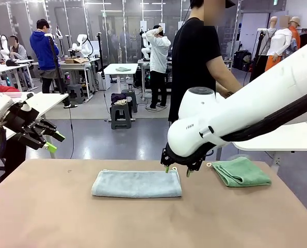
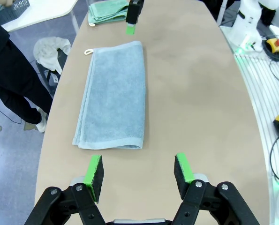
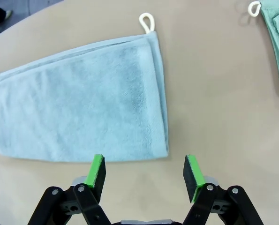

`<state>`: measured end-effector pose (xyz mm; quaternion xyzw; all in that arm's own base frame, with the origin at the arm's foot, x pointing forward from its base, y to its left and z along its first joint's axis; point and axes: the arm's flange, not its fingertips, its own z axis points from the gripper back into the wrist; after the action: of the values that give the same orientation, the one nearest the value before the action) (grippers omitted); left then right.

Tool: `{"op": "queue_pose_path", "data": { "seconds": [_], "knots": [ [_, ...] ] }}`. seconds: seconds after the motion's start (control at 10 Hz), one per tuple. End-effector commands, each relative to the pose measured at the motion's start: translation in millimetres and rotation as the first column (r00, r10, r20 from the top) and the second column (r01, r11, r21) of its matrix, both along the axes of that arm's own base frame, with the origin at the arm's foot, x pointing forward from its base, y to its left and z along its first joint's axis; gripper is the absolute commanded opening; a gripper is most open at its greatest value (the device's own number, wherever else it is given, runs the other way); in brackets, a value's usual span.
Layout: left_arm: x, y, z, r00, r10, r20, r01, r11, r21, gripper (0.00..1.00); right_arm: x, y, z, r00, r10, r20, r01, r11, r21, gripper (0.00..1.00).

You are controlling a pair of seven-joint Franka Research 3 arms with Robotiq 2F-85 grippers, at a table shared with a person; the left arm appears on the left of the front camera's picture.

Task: Fold the towels and place them in the basket.
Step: When a person lays out a Towel with hook on the table, fold it in half twice.

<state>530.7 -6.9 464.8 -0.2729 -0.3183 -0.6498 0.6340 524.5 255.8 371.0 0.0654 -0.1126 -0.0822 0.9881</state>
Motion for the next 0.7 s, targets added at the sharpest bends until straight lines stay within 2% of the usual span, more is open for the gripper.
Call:
{"op": "queue_pose_path", "data": {
  "seconds": [0.0, 0.4, 0.6],
  "knots": [
    [0.4, 0.0, 0.0, 1.0, 0.002, 0.003, -0.002, 1.0, 0.002, 0.76, 15.8, 15.6, -7.8, 1.0, -0.019, 0.018, 0.02, 0.999, -0.047, 0.84],
    [0.4, 0.0, 0.0, 1.0, 0.002, 0.003, -0.002, 1.0, 0.002, 0.76, 44.9, 20.3, -38.8, 0.999, 0.036, 0.039, -0.032, 0.995, -0.091, 0.84],
    [0.4, 0.0, 0.0, 1.0, 0.002, 0.003, -0.002, 1.0, 0.002, 0.76, 57.8, 19.1, -49.8, 0.998, 0.05, 0.024, -0.047, 0.994, -0.096, 0.84]
  ]
}}
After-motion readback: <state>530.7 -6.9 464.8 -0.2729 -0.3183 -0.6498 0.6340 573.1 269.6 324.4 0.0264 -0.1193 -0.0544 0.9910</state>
